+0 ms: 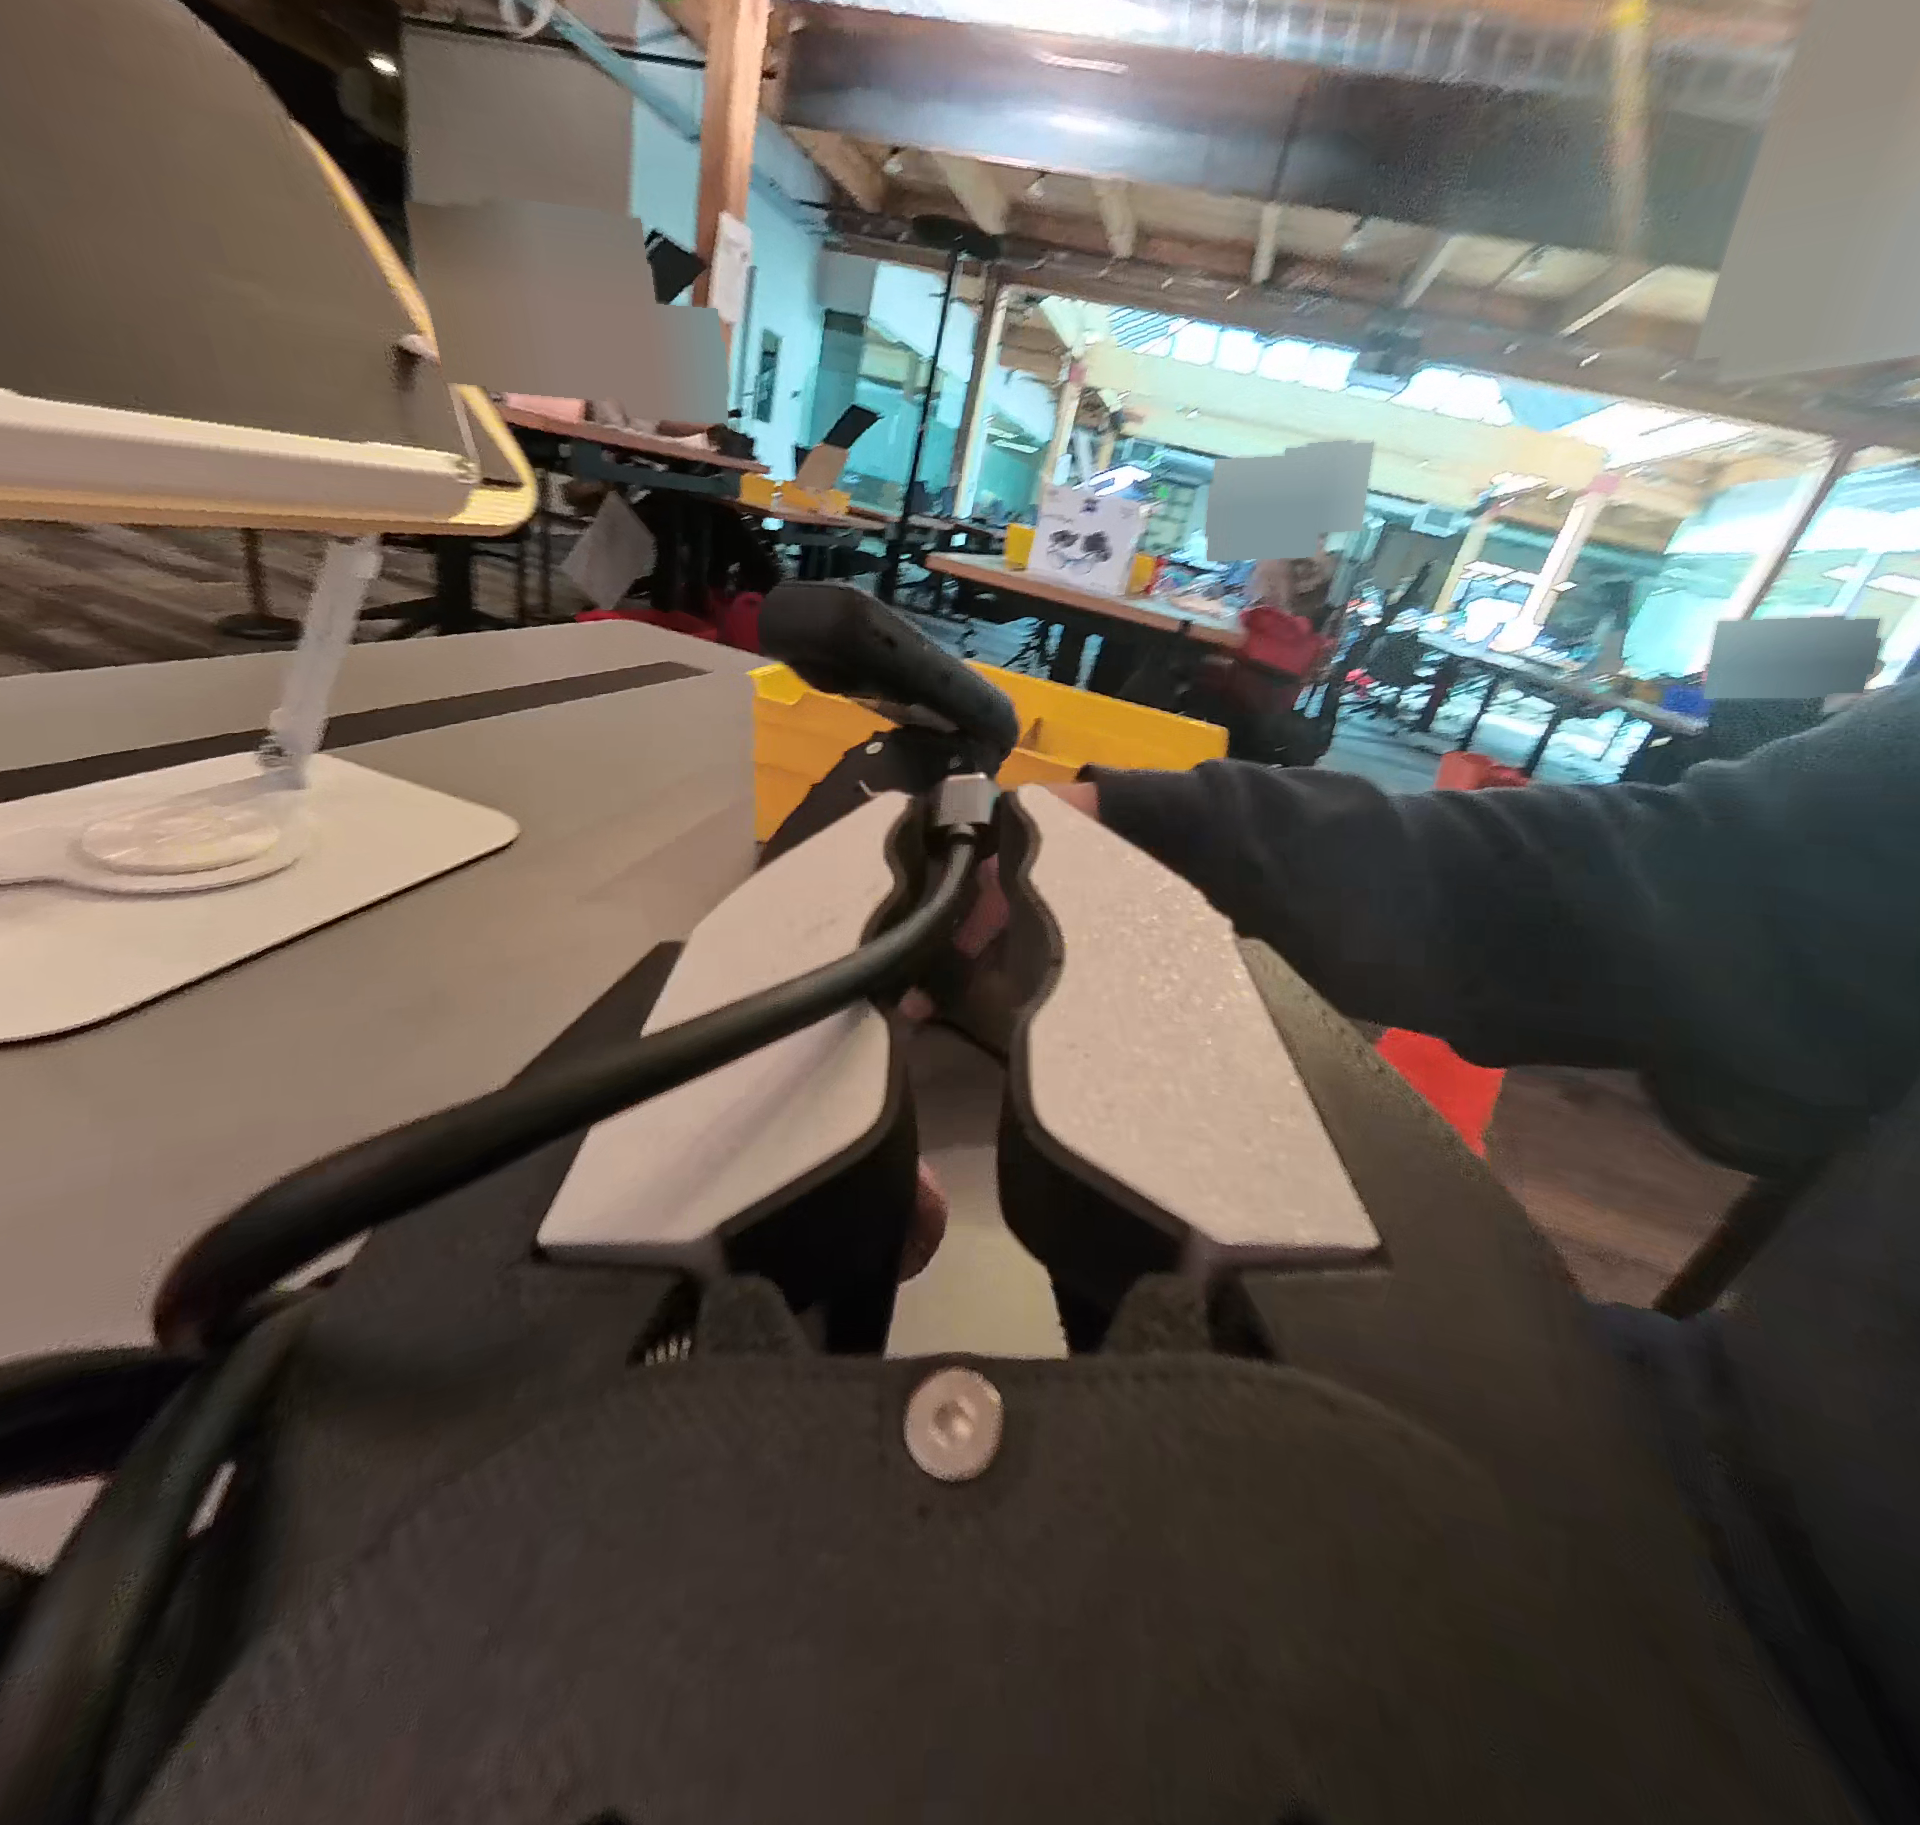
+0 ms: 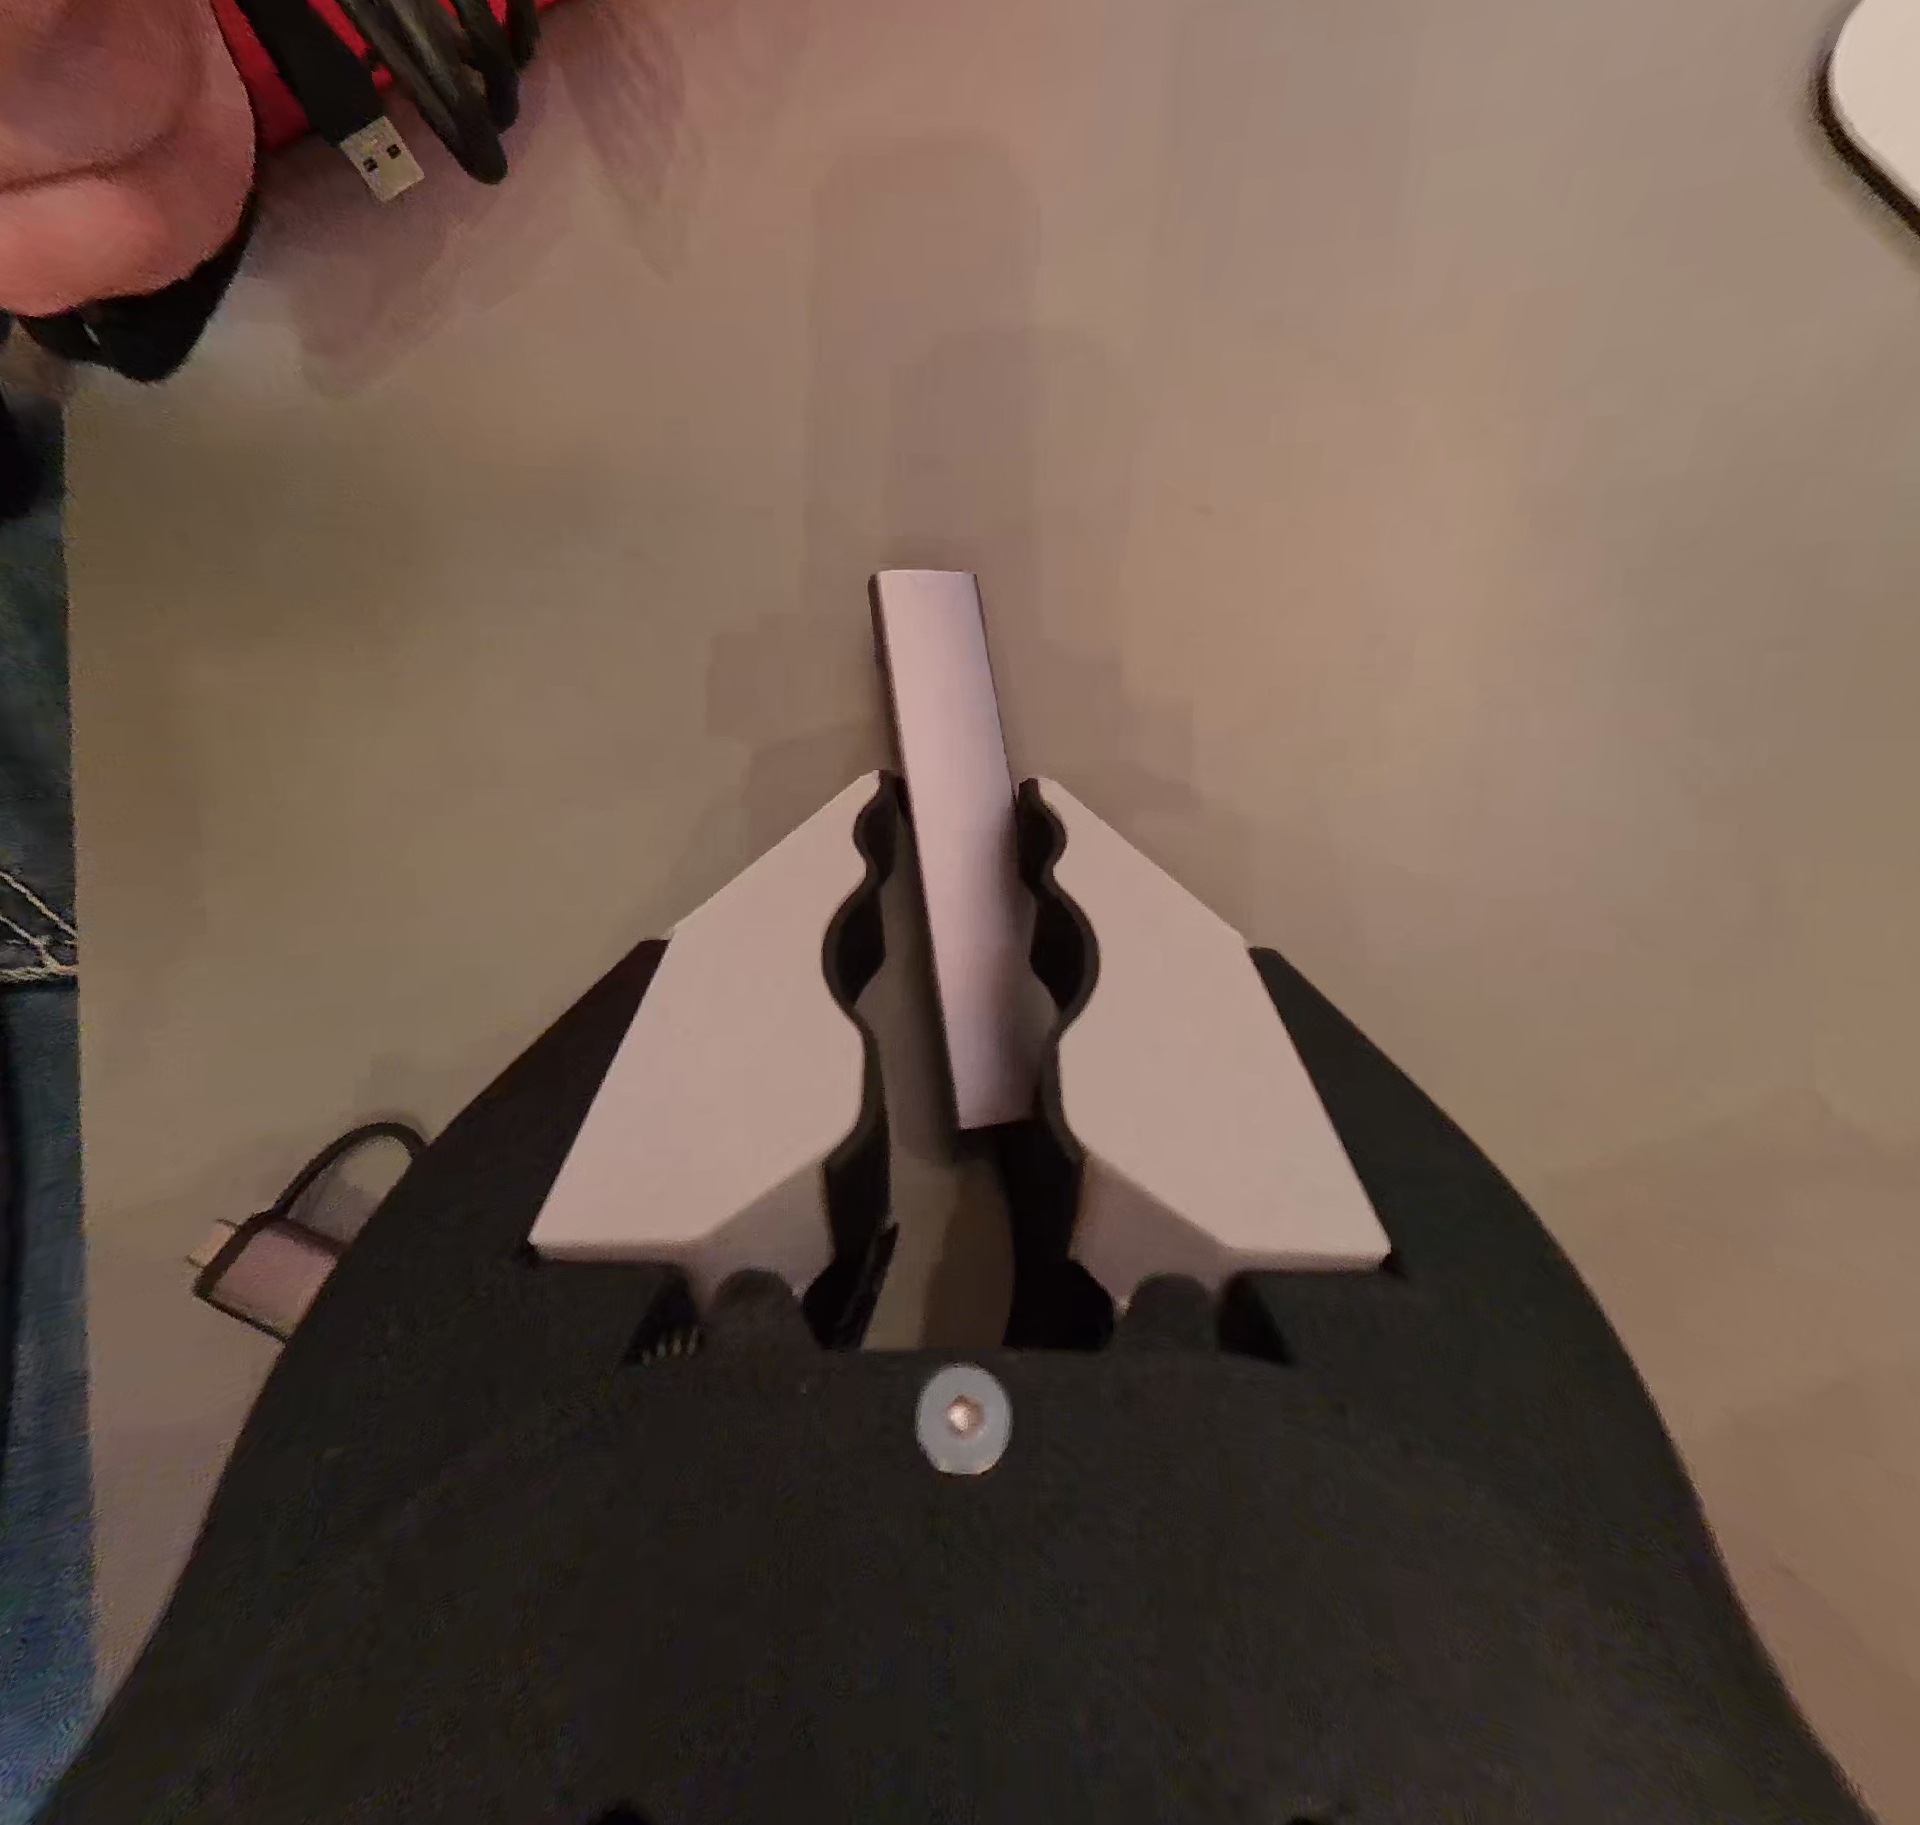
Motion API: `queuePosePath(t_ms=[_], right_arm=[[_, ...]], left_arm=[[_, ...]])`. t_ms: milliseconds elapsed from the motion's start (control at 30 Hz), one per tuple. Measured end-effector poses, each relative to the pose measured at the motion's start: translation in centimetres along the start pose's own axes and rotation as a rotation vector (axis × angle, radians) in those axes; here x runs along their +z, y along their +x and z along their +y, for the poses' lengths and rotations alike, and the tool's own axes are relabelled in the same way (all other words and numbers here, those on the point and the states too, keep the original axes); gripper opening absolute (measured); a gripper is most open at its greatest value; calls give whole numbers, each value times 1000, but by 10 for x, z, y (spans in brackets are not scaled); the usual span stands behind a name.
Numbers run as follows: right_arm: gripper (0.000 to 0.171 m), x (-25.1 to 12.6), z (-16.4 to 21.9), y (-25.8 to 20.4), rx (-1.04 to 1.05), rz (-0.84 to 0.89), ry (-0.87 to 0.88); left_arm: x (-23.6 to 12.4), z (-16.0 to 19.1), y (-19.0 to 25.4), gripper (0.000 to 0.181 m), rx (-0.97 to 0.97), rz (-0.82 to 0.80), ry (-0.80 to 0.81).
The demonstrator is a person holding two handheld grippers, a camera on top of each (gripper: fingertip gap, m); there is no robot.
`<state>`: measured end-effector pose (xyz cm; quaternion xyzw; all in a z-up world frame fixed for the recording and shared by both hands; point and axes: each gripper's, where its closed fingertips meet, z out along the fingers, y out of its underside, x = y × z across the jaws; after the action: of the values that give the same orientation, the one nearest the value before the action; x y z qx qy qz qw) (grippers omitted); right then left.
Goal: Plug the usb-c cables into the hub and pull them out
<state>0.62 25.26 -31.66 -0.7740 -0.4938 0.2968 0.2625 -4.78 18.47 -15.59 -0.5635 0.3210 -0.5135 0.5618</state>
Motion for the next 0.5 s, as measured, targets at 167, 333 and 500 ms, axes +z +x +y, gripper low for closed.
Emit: queuePosePath(t_ms=[167,333,500], right_arm=[[20,2,0,-1,-114,53,2],[19,3,1,0,-233,132,10],[19,2,-1,-1,-350,188,16]], left_arm=[[-2,-2,10,13,-71,111,24],[-7,-2,11,12,-106,163,49],[-5,2,12,13,-70,163,10]])
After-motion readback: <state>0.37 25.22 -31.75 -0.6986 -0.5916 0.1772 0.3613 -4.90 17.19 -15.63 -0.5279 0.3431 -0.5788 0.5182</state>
